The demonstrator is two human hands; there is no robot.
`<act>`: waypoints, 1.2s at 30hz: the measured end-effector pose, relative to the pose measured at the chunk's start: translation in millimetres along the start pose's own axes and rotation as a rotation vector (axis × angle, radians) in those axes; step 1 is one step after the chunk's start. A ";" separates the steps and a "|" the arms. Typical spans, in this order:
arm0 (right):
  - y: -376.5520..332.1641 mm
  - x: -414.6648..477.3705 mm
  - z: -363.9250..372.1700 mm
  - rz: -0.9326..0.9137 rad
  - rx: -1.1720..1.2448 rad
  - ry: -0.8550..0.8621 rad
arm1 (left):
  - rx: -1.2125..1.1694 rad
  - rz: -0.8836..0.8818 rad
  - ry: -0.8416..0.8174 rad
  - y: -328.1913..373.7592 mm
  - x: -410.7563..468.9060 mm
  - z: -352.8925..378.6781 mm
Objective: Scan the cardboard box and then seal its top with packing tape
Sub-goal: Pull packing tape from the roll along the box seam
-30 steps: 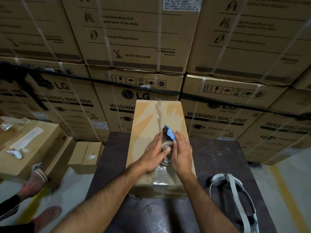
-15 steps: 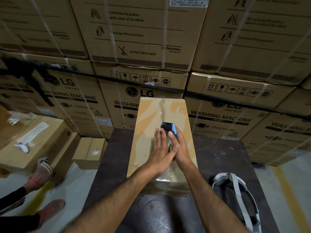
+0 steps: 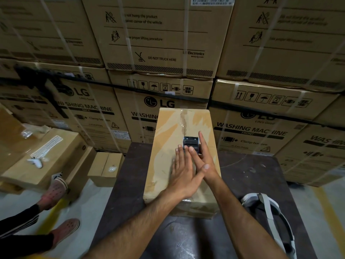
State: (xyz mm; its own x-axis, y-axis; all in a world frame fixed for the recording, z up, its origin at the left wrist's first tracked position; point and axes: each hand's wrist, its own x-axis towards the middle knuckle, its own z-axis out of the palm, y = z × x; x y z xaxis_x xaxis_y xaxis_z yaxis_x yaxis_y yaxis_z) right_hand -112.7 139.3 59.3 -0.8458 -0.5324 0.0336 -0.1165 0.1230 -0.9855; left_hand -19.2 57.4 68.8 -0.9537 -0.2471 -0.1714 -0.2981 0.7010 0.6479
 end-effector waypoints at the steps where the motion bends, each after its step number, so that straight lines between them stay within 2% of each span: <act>1: 0.8 0.0 -2.2 -0.041 -0.074 0.023 | 0.002 0.000 0.004 0.1 0.0 1.0; 6: 8.6 1.0 -19.5 -0.309 -0.406 0.130 | -0.022 0.012 0.036 0.0 1.3 4.9; 12: 5.4 -7.0 -32.5 -0.435 -0.643 0.106 | -0.050 0.020 0.062 1.1 0.6 5.2; 18: -6.0 -2.4 -34.3 -0.438 -0.746 0.206 | -0.029 0.021 0.064 0.8 -0.8 7.8; 27: -3.0 0.7 -38.7 -0.689 -1.039 0.245 | -0.029 0.013 0.070 2.4 -2.7 7.3; 33: -7.7 10.1 -42.7 -0.870 -1.094 0.257 | -0.038 0.027 0.089 -2.1 -2.8 9.0; 36: -11.3 10.6 -41.7 -0.902 -1.125 0.279 | -0.024 -0.003 0.113 -3.9 -2.4 11.2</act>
State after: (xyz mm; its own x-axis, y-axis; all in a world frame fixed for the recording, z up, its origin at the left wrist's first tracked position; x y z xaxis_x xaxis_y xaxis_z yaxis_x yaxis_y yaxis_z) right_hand -142.0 167.2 77.8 -0.3236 -0.6214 0.7135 -0.8732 0.4866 0.0277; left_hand -16.3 62.8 58.4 -0.9419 -0.3239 -0.0895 -0.2985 0.6845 0.6651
